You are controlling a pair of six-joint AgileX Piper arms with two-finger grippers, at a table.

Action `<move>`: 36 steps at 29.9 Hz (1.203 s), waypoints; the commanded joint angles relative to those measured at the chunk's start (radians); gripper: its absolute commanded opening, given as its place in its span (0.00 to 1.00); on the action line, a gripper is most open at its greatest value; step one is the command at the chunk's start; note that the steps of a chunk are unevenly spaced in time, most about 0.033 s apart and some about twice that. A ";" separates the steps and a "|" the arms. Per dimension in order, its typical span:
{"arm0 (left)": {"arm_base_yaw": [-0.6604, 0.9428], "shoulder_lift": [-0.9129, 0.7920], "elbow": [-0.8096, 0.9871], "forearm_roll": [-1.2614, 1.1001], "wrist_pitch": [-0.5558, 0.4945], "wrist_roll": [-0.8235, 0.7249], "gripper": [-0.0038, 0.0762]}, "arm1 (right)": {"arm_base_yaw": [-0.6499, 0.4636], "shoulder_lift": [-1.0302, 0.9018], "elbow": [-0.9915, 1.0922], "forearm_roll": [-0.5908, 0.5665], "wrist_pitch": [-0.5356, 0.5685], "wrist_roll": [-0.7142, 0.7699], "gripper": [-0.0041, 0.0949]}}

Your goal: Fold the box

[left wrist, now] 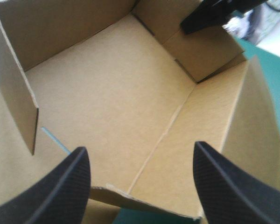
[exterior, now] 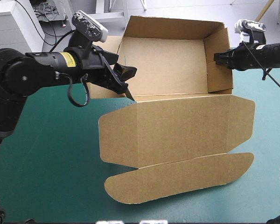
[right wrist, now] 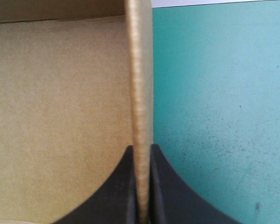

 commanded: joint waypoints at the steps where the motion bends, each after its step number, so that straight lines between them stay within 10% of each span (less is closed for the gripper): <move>1: -0.073 0.017 -0.088 0.208 -0.038 -0.076 0.61 | -0.002 -0.041 -0.032 0.030 -0.046 0.029 0.02; 12: -0.018 0.036 -0.162 0.615 0.132 -0.120 0.61 | 0.017 0.001 -0.030 -0.051 -0.050 0.072 0.02; 22: 0.350 -0.019 -0.123 0.508 0.130 -0.081 0.60 | 0.017 0.029 -0.030 -0.025 -0.048 0.067 0.02; 36: 0.930 -0.009 0.442 -0.229 -0.064 0.171 0.60 | 0.017 0.034 -0.030 0.166 -0.025 -0.005 0.02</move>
